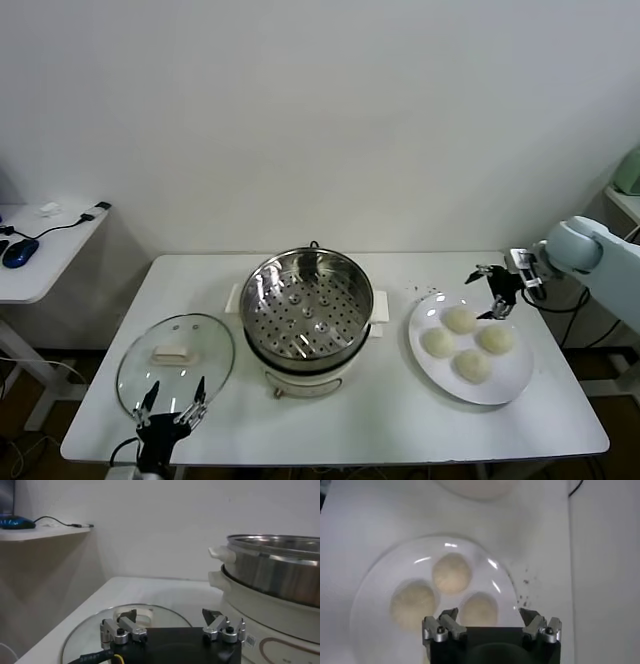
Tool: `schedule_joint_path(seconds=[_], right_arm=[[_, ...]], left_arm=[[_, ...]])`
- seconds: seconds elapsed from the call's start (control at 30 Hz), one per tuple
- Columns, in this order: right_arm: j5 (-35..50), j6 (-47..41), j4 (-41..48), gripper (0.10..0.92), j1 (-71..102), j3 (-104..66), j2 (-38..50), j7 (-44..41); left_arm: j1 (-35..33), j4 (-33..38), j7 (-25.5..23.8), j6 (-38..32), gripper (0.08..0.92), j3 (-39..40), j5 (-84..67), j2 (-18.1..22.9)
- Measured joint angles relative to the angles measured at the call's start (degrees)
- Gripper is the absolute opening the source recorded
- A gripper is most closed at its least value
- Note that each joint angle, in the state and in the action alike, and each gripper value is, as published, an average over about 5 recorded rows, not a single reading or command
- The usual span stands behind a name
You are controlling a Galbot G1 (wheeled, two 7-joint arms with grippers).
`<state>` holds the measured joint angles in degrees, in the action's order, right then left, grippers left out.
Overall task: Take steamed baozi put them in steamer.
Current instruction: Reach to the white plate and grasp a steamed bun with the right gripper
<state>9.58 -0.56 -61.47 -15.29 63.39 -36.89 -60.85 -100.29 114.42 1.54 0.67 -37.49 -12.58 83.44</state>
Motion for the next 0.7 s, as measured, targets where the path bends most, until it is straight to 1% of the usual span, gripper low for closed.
schedule_joint_path(seconds=[0.4,0.7], right_arm=[[-0.4,-4.6,9.9,0.823,2.3,3.6,-9.2,1.3],[-1.1,-6.6,15.0,0.823,4.9,2.0,-13.0,2.5]], left_arm=[[0.6,-0.7,0.0,0.0,0.823,0.2,0.0,0.2],[0.7,-1.0,0.0,-0.1,0.823,0.9,0.3,0.3]])
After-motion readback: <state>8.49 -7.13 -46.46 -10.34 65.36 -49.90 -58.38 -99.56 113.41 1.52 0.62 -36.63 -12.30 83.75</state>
